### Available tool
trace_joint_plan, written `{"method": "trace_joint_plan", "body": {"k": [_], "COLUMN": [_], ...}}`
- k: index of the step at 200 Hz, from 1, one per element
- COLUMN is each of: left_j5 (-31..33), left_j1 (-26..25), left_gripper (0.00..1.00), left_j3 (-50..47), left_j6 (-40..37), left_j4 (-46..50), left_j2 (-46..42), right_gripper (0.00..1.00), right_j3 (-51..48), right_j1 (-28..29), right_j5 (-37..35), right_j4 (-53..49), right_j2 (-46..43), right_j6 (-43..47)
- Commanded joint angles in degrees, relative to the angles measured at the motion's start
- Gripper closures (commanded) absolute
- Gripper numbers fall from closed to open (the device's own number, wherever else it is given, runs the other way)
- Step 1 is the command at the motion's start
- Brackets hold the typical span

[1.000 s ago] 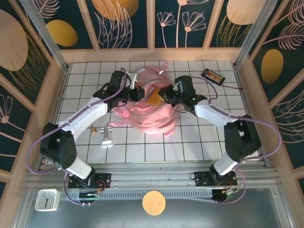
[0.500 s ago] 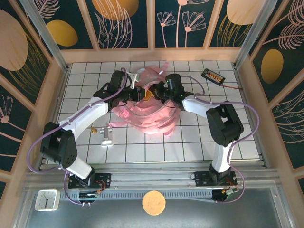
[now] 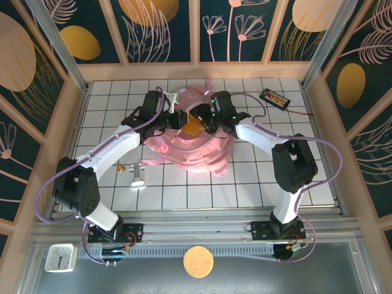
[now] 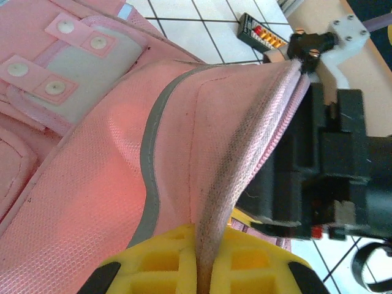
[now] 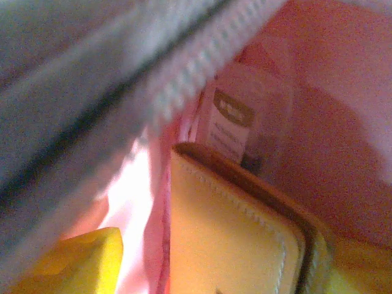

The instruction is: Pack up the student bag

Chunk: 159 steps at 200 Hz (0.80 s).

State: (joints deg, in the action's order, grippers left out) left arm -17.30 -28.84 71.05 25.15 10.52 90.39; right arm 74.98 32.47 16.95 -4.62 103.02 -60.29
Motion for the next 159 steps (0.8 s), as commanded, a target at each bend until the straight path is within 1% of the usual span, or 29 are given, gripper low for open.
{"method": "trace_joint_plan", "body": {"k": [1, 31, 61, 78, 93, 113, 116, 122, 127, 130, 140, 143, 154, 159], "left_j5": [0.6, 1.4, 1.2, 0.2, -0.5, -3.8, -4.5, -5.4, -5.8, -5.9, -5.9, -5.8, -5.4, -5.0], "left_j1": [-0.2, -0.2, -0.2, -0.2, -0.3, -0.3, -0.3, -0.3, -0.2, -0.3, -0.3, -0.3, -0.2, -0.2], "left_gripper": [1.0, 1.0, 1.0, 1.0, 1.0, 1.0, 0.95, 0.77, 0.67, 0.63, 0.57, 0.55, 0.48, 0.43], "left_j3": [2.3, 2.4, 2.2, 1.8, 1.2, 0.4, 0.3, 0.1, 0.1, -0.1, -1.0, -1.4, -3.3, -4.3], "left_j6": [1.3, 2.4, 3.6, 4.0, 4.1, 4.1, 4.1, 3.9, 3.8, 3.7, 3.4, 3.3, 3.2, 3.3], "left_j4": [-5.6, -6.1, -6.9, -7.8, -8.5, -9.5, -9.5, -9.1, -8.6, -8.2, -7.3, -7.1, -6.4, -6.0], "left_j2": [-1.3, -0.7, -0.4, -0.4, -0.6, -0.3, -0.2, -0.2, -0.4, -0.6, -2.1, -2.7, -5.4, -6.7], "right_gripper": [0.3, 0.3, 0.3, 0.31, 0.31, 0.3, 0.3, 0.3, 0.3, 0.3, 0.29, 0.29, 0.29, 0.29], "right_j3": [-2.5, -3.4, -4.8, -5.5, -5.7, -7.0, -7.5, -8.6, -9.8, -10.5, -13.3, -14.0, -16.3, -17.1], "right_j1": [0.2, -0.3, -0.5, -0.8, -0.7, -0.8, -0.8, -0.8, -0.8, -0.8, -0.7, -2.2, -2.4, -2.3], "right_j5": [-2.2, -1.7, -2.9, -3.4, -4.8, -7.5, -7.6, -7.6, -7.5, -7.5, -7.2, -7.0, -6.4, -6.2], "right_j4": [-4.8, -4.8, -6.9, -9.6, -14.6, -20.5, -21.0, -21.6, -21.7, -21.7, -21.4, -21.1, -20.2, -19.9], "right_j2": [-5.3, -8.1, -12.5, -15.3, -18.2, -22.1, -22.8, -23.9, -24.8, -25.3, -27.1, -27.5, -28.6, -28.8], "right_j6": [2.9, 3.6, 3.8, 3.7, 3.8, 4.0, 3.8, 3.7, 3.5, 3.2, 2.3, 2.0, 1.1, 0.8]}}
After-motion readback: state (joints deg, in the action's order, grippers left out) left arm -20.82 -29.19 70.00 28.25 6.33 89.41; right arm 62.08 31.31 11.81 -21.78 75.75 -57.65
